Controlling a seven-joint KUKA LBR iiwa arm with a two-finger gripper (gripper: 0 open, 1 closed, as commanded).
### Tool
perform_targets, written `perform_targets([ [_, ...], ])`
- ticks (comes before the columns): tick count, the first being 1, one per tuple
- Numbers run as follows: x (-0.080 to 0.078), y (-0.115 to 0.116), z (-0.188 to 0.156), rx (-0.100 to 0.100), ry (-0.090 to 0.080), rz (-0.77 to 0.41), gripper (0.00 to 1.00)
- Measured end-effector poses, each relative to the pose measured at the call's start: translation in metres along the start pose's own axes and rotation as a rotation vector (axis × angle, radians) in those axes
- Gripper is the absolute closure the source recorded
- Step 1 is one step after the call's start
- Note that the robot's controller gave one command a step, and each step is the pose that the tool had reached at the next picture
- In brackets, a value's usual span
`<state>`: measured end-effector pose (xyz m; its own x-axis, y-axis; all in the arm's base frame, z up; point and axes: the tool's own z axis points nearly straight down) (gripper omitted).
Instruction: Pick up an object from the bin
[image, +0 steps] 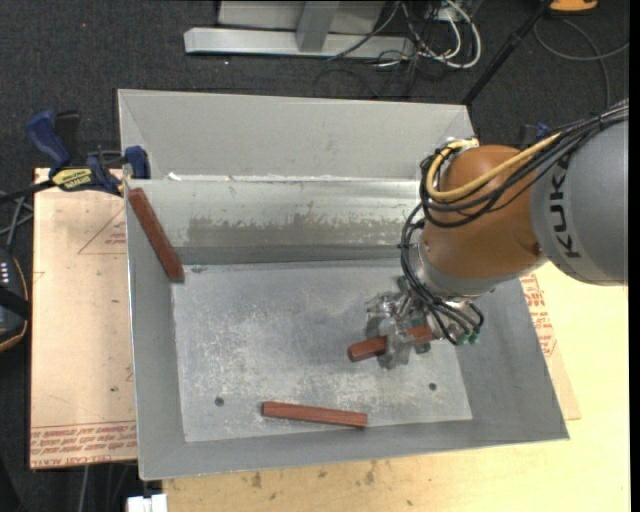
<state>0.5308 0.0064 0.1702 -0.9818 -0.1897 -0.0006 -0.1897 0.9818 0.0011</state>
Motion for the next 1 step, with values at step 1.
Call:
perform_targets([
  [1, -0.0141, 0.0101, -0.0607, 0.001, -0.003, -0.018, 1.00],
])
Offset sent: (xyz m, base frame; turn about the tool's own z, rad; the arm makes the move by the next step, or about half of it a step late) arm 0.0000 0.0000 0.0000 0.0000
